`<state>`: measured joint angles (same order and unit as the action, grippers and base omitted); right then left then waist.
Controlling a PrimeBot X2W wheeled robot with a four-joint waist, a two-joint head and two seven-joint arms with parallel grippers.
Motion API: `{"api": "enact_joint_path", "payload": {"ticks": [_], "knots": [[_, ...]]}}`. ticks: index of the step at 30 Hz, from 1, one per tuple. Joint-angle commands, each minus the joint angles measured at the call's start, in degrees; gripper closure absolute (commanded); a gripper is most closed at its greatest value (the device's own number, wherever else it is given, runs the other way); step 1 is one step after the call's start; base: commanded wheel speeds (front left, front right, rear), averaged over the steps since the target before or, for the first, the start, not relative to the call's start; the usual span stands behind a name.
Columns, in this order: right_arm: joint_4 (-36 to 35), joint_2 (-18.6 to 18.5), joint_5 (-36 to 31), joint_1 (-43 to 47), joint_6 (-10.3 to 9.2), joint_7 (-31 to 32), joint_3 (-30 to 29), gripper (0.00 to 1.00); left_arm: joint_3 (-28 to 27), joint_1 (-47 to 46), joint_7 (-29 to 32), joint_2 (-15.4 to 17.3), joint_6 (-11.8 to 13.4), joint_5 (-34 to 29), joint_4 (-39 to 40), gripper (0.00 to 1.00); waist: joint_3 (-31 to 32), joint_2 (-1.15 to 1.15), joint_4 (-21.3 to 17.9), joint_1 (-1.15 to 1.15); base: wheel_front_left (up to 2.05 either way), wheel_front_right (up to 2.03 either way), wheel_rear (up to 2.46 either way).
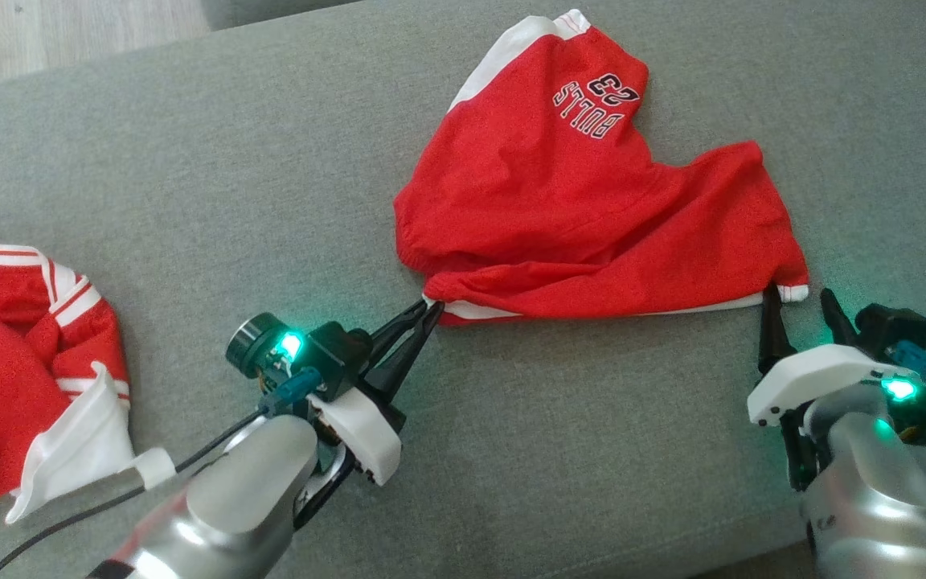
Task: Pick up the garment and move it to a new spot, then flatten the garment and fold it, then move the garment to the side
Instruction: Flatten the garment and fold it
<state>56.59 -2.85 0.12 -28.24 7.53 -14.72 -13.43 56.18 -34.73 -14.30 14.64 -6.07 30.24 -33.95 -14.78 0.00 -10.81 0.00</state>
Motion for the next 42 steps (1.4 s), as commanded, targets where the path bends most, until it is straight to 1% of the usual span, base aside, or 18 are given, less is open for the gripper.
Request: {"api": "enact_joint_path", "payload": {"ticks": [1,2,8,13,16,22,25,29,34,35,36,38,42], "knots": [[-0.7,0.0,-0.5,-1.1,-0.04,-0.2,1.9,0.24,-1.8,-1.4,-0.7,0.8,-0.1,-0.1,1.0,1.00,0.1,0.00,0.0,0.00,0.00,0.00,0.00],[-1.2,0.0,-0.8,-1.1,-0.04,-0.3,2.4,1.00,-1.8,-1.4,-0.7,0.8,-0.2,-0.1,0.9,1.00,0.2,0.00,0.0,0.00,0.00,0.00,0.00],[-4.8,0.0,-1.6,0.4,-0.04,-0.3,4.0,1.00,-2.8,-0.5,-0.7,0.8,0.1,0.4,0.9,1.00,1.4,0.00,-0.1,0.00,0.00,0.00,0.00],[-8.8,0.0,0.3,2.7,-0.04,-0.3,5.1,1.00,-5.2,1.0,-0.7,1.2,0.5,1.6,1.7,1.00,3.0,0.00,-0.1,0.00,0.00,0.00,0.00],[-11.4,0.0,1.2,4.1,-0.04,-0.3,6.4,1.00,-6.3,1.5,-0.7,2.0,0.6,1.6,2.0,1.00,3.7,0.00,-0.2,0.00,0.00,0.00,0.00],[-18.4,0.0,5.0,6.1,-0.04,-0.3,11.1,1.00,-8.3,1.4,-0.7,3.3,1.1,1.4,3.4,1.00,5.3,0.00,-0.5,0.00,0.00,0.00,0.00],[-22.8,-0.1,6.0,6.2,-0.04,-0.2,13.3,1.00,-10.7,0.9,-0.7,3.3,0.9,3.4,4.9,1.00,6.7,0.00,-0.6,0.00,0.00,0.00,0.00],[-30.2,-1.9,9.4,4.0,-0.04,2.4,16.4,1.00,-12.8,-2.2,-0.1,4.4,0.9,4.8,6.9,1.00,8.9,0.00,-0.7,0.00,0.00,0.00,0.00],[-39.8,-4.4,13.9,-0.5,-0.04,7.3,19.4,1.00,-15.6,-8.2,0.6,5.8,2.3,4.6,9.4,1.00,11.7,0.00,0.1,0.00,0.00,0.00,0.00],[-39.8,-4.4,13.9,-0.5,-0.04,7.3,19.4,1.00,-15.6,-8.2,0.6,5.8,2.3,4.6,9.4,1.00,11.7,0.00,0.1,0.00,0.00,0.00,0.00],[-41.4,-4.7,14.6,-1.5,-0.04,8.1,19.5,1.00,-16.2,-9.4,0.7,5.9,2.6,4.7,9.9,1.00,12.3,0.00,0.4,0.00,0.00,0.00,0.00],[-43.9,-4.9,15.6,-3.4,-0.04,9.6,19.3,1.00,-17.6,-11.9,0.7,6.0,3.5,4.8,11.0,1.00,13.3,0.00,1.0,0.00,0.00,0.00,0.00],[-47.4,-5.4,15.8,-5.6,-0.04,12.0,19.3,1.00,-19.4,-14.6,0.7,5.9,5.4,5.0,12.8,1.00,14.7,0.00,2.5,0.00,0.00,0.00,0.00]]}}
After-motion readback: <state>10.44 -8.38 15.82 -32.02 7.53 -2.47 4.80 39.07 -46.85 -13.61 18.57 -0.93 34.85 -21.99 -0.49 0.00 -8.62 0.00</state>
